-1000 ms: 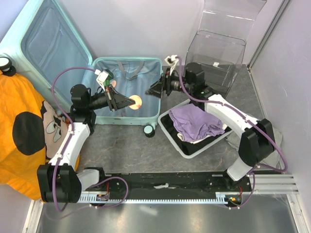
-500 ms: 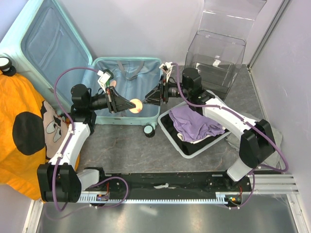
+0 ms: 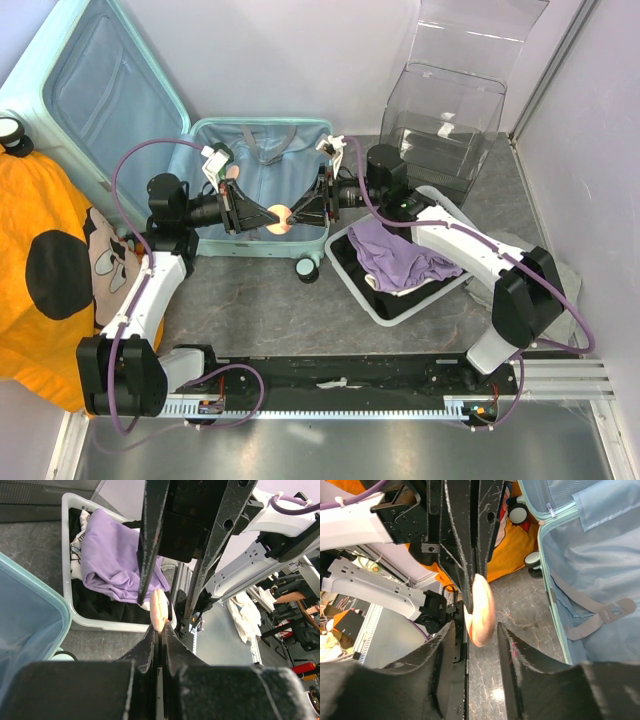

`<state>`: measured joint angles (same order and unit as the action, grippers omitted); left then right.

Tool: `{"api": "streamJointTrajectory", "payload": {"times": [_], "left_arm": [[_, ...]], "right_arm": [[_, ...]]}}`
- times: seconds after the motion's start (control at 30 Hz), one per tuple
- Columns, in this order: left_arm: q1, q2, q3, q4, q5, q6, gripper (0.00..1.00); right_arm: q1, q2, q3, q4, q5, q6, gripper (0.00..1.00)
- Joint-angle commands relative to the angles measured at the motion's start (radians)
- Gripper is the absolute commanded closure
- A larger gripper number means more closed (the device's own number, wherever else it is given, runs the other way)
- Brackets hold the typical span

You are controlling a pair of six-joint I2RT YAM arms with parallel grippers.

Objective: Open, take out, and arrange the luggage
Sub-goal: Pick up the personal item from the luggage.

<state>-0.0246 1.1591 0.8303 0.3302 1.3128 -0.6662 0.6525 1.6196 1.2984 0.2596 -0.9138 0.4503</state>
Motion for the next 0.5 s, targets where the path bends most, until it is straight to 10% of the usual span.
{"api": "streamJointTrajectory", "payload": {"times": [0.0,0.3,0.47], "left_arm": [[-0.006,0.010,0.004,-0.002,0.020,0.042,0.98],[-0.006,0.005,0.001,-0.029,0.019,0.071,0.96],[0.000,-0.047,0.035,-0.178,-0.049,0.216,0.38]], "right_arm": [[0.016,-0.013,-0.002,0.076,-0.040,0.010,0.58],[0.019,-0.018,-0.007,0.101,-0.001,0.015,1.00],[0.001,-0.055,0.047,-0.132,0.202,-0.185,1.00]]}}
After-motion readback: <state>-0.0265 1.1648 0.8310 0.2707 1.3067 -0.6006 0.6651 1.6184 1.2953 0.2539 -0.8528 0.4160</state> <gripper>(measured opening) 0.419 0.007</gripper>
